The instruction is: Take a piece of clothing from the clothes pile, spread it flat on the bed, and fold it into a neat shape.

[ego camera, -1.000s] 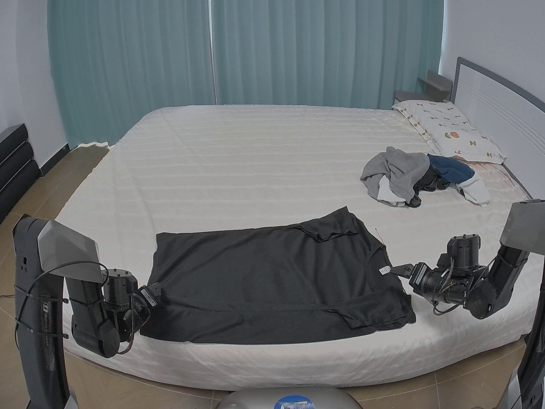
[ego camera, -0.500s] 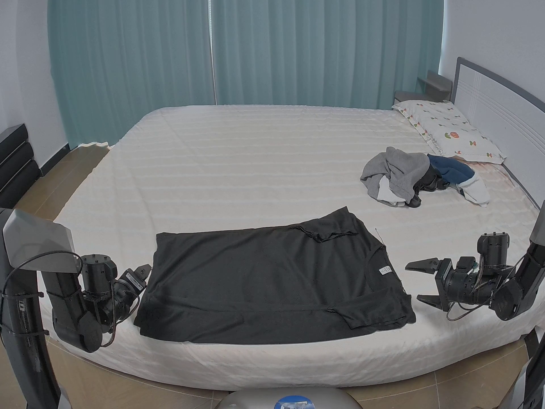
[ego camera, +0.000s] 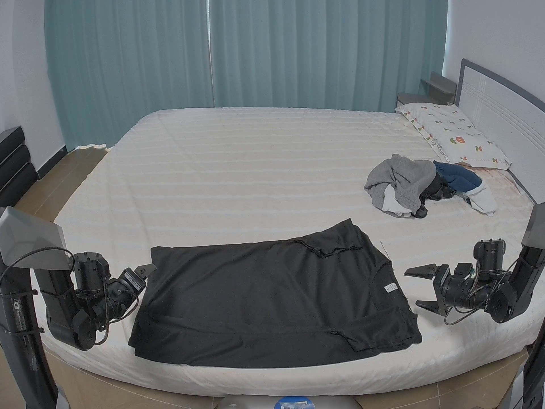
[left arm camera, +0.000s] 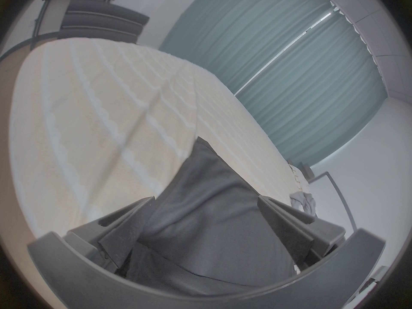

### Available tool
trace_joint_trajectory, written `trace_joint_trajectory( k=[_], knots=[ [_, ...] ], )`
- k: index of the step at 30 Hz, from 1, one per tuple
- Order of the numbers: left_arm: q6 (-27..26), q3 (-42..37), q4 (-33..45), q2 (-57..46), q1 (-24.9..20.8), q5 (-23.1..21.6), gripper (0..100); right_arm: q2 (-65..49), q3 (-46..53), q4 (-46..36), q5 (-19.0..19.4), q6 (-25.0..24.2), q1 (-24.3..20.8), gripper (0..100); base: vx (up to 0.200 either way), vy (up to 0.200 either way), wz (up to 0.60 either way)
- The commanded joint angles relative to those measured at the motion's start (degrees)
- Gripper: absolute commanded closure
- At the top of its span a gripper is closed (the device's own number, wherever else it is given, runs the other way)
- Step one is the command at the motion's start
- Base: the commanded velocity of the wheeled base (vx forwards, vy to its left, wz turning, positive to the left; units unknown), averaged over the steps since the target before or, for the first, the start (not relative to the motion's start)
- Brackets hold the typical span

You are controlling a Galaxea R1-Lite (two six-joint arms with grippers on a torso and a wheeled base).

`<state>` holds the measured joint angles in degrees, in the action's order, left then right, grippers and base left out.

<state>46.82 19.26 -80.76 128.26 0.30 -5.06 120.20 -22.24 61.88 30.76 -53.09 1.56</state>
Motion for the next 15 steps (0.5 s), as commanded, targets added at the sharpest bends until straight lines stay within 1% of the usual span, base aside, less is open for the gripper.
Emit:
trace_joint_trajectory(
  k=[1, 2, 3, 4, 6, 8, 9, 10, 11, 12, 14, 15],
  knots=[
    [-0.6, -0.5, 1.4, -1.3, 3.2, -6.8, 0, 2.5, 1.1, 1.8, 0.0, 0.1, -0.2, 0, 0.0, 0.0, 0.0],
    [-0.8, -0.5, 2.1, -1.3, 3.9, -8.7, 0, 2.6, 1.1, 1.8, 0.0, 0.1, -0.3, 0, 0.0, 0.0, 0.0],
    [-0.8, -0.5, 2.1, -1.3, 3.9, -8.7, 0, 2.6, 1.1, 1.8, 0.0, 0.1, -0.3, 0, 0.0, 0.0, 0.0],
    [-1.1, 0.0, 4.4, -1.8, 5.1, -11.8, 0, 2.6, 1.1, 1.8, 0.2, 0.1, -0.4, 0, 0.0, 0.0, 0.0],
    [-3.0, 0.6, 7.7, -2.2, 6.0, -14.1, 0, 2.7, 1.1, 1.8, 0.7, 0.1, -0.8, 0, 0.0, 0.0, 0.0],
    [-6.0, 1.7, 11.0, -2.2, 6.2, -15.1, 0, 2.7, 1.1, 1.8, 0.8, 0.1, -0.8, 0, 0.0, 0.0, 0.0],
    [-8.8, 2.6, 14.1, -2.3, 6.3, -15.3, 0, 2.8, 1.1, 1.8, 0.8, 0.1, -0.8, 0, 0.0, 0.0, 0.0],
    [-10.3, 3.3, 16.2, -2.5, 6.3, -15.4, 0, 2.8, 1.2, 1.8, 0.8, 0.1, -0.8, 0, 0.0, 0.0, 0.0],
    [-11.9, 4.4, 20.2, -3.2, 6.4, -15.8, 0, 3.0, 1.3, 1.8, 0.8, 0.2, -0.8, 0, 0.0, 0.0, 0.0],
    [-12.4, 4.8, 22.2, -4.0, 6.4, -16.0, 0, 3.0, 1.3, 1.8, 0.8, 0.2, -0.8, 0, 0.0, 0.0, 0.0],
    [-12.4, 5.9, 28.7, -6.8, 6.4, -17.6, 0, 3.1, 1.5, 1.8, 0.8, 0.8, -0.8, 0, 0.0, 0.0, 0.0],
    [-12.4, 6.0, 29.6, -7.1, 6.5, -17.9, 0, 3.1, 1.5, 1.8, 0.8, 0.9, -0.8, 0, 0.0, 0.0, 0.0]
  ],
)
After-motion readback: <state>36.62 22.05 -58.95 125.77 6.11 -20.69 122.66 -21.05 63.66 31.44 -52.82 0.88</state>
